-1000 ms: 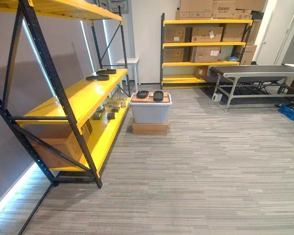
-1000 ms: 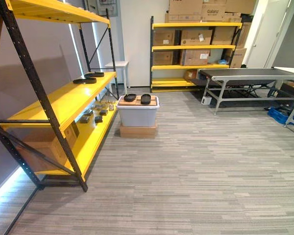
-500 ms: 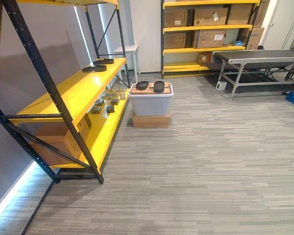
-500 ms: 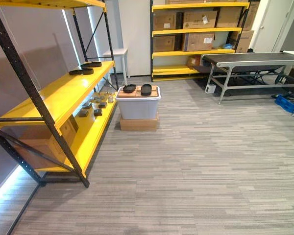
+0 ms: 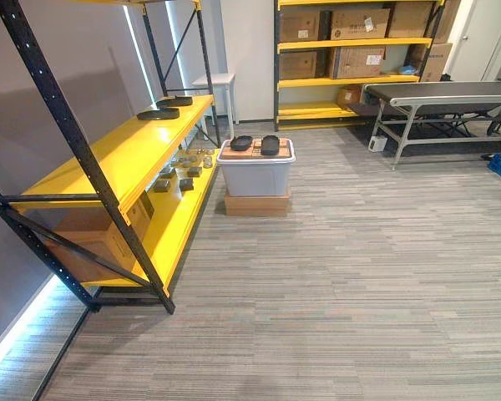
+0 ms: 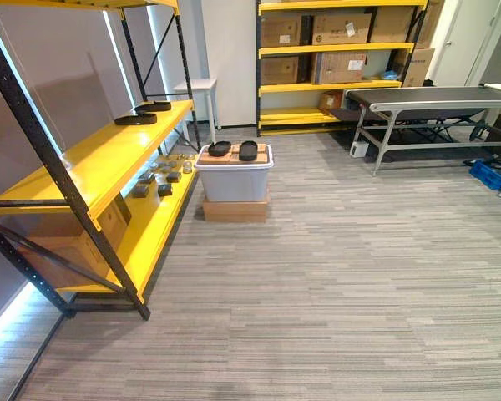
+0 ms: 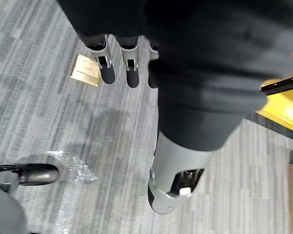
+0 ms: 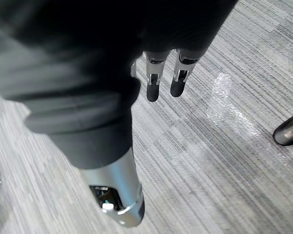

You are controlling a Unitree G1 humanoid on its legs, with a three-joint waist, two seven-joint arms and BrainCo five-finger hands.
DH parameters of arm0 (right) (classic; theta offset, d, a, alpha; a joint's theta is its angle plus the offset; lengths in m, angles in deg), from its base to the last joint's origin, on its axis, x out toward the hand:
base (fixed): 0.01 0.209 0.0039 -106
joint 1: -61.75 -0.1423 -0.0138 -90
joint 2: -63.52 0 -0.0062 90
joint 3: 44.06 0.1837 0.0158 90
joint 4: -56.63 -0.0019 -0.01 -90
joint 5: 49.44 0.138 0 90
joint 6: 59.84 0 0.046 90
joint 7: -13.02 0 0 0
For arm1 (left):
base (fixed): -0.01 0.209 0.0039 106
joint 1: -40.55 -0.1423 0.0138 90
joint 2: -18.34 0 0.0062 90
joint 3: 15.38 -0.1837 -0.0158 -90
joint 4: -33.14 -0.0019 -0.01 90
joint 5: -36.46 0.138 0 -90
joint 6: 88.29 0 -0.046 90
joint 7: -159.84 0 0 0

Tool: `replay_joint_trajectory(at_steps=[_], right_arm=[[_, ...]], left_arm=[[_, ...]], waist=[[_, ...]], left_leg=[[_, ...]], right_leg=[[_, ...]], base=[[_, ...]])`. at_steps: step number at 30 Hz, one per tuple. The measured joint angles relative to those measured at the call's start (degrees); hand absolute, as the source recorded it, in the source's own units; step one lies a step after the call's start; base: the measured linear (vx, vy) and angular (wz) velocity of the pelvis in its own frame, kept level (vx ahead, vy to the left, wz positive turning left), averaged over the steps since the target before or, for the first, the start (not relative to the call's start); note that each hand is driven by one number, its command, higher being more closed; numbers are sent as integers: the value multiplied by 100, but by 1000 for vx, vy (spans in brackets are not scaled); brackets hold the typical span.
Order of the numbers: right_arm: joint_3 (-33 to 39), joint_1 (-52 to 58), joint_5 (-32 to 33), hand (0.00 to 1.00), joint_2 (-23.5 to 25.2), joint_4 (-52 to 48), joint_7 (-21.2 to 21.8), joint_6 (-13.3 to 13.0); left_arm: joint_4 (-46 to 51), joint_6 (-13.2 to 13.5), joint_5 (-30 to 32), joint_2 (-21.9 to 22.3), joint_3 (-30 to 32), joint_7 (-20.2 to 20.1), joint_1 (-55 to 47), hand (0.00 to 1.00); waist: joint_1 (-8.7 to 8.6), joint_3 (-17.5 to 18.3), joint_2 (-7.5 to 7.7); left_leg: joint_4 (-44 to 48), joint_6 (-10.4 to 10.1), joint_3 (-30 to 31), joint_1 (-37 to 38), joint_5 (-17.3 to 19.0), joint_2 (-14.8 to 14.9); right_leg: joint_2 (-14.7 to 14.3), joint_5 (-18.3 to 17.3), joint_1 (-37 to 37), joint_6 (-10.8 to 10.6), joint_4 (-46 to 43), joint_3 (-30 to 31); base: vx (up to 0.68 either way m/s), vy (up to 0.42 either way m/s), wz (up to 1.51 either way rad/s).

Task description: Walk over and take plastic housings, then place them on the shelf

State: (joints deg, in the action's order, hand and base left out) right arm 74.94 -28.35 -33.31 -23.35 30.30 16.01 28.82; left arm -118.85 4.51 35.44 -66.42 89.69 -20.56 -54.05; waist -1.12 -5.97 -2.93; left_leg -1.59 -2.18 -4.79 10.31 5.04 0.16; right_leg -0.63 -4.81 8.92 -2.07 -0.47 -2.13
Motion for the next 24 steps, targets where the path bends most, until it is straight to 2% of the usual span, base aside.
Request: replay_joint_trajectory(at_steps=[5, 7, 8, 9, 10, 11, 12, 13, 15, 16, 17, 18, 20, 21, 22, 23, 24], right_arm=[[-284, -11, -119, 0, 22, 50, 43, 2], [-324, -94, -124, 0, 17, 50, 46, 2], [-324, -182, -157, 0, 18, 46, 47, 2], [-325, -209, -294, 0, 13, 22, 49, 1], [-335, -207, -332, 0, 21, 7, 52, 1], [-437, -159, -350, 0, 35, -2, 64, 2], [-498, -122, -369, 0, 35, 8, 78, 6], [-538, -120, -375, 0, 35, 10, 88, 7], [-621, -122, -376, 0, 40, 11, 111, 5], [-674, -167, -405, 0, 66, 11, 115, 3], [-674, -177, -424, 0, 73, 13, 115, 3], [-673, -185, -514, 0, 100, 14, 115, 2], [-663, -167, -545, 0, 111, 24, 110, 3], [-657, -133, -575, 0, 105, 21, 109, 2], [-653, -158, -597, 0, 140, 16, 109, -2], [-653, -174, -620, 0, 173, 6, 110, -5], [-660, -156, -626, 0, 221, 7, 109, -5]], left_arm=[[11, 44, -141, 0, -81, -6, -9, 0], [31, 60, -227, 0, -85, -9, 34, 0], [96, 62, -237, -2, -93, -17, 42, 0], [153, 65, -239, -4, -163, -47, 48, 0], [202, 64, -245, -22, -244, -65, 48, 0], [240, 79, -271, -77, -346, -129, 35, 0], [244, 79, -271, -135, -460, -139, 39, 0], [255, 76, -271, -217, -557, -179, 36, 0], [272, 74, -271, -296, -555, -214, 81, 0], [285, 76, -271, -383, -555, -222, 224, 0], [285, 76, -270, -396, -556, -222, 264, 0], [283, 83, -268, -435, -554, -221, 427, 0], [282, 89, -262, -446, -553, -220, 645, 0], [271, 105, -259, -387, -563, -221, 669, 0], [226, 128, -249, -365, -602, -228, 694, 0], [228, 140, -213, -305, -608, -225, 711, 0], [236, 155, -214, -227, -553, -213, 699, 0]], waist=[[53, -10, 34], [70, -42, 30], [70, -164, 43], [67, -304, 36], [71, -362, 27], [54, -401, 46], [38, -453, 62], [11, -569, 85], [-45, -593, 65], [-127, -636, 27], [-138, -662, 21], [-161, -726, 32], [-212, -765, 103], [-335, -745, 83], [-353, -737, 81], [-348, -734, 75], [-330, -736, 67]], left_leg=[[67, 20, 9, -176, 11, -14], [305, 164, 12, -365, 137, -14], [523, 249, 13, -418, 326, -42], [685, 326, 19, -379, 473, -57], [722, 372, 30, -333, 517, -70], [786, 426, 134, -295, 602, -110], [765, 495, 189, -187, 626, -151], [682, 543, 270, 45, 661, -140], [652, 548, 401, 131, 729, -42], [631, 460, 541, 192, 829, 132], [612, 424, 566, 214, 853, 187], [536, 303, 660, 312, 945, 358], [441, 146, 786, 500, 1110, 541], [412, 69, 834, 673, 1208, 726], [682, 48, 820, 645, 1195, 794], [1309, -7, 790, 410, 1164, 841], [2501, -336, 796, -41, 906, 908]], right_leg=[[12, 5, -169, 6, -57, 0], [26, -89, -376, -29, -334, -13], [88, -386, -568, -167, -883, -26], [158, -650, -879, -431, -1793, -52], [208, -726, -1104, -525, -2387, -80], [367, -716, -1702, -484, -3673, -266], [545, -760, -2014, -496, -4359, -401], [807, -772, -2257, -492, -4679, -682], [949, -768, -2415, -471, -4183, -995], [910, -729, -2559, -430, -3348, -1235], [892, -692, -2581, -420, -3138, -1282], [776, -487, -2676, -293, -2321, -1328], [696, 86, -2751, -270, -1214, -1304], [589, 692, -2736, -121, -1376, -1315], [531, 735, -2835, 89, -1721, -1265], [475, 499, -2859, 358, -1963, -1272], [380, 275, -2653, 506, -2013, -1295]], base=[[-6, -3, 0], [0, 0, 0], [-36, 32, -3], [-32, 42, 0], [-36, 59, 13], [-18, 58, 28], [72, 75, 37], [105, 47, 31], [189, -25, 39], [248, -88, 45], [321, -148, 47], [297, -164, 36], [478, -320, 50], [725, -472, 44], [660, -410, 26], [861, -439, -8], [855, -396, -13]])
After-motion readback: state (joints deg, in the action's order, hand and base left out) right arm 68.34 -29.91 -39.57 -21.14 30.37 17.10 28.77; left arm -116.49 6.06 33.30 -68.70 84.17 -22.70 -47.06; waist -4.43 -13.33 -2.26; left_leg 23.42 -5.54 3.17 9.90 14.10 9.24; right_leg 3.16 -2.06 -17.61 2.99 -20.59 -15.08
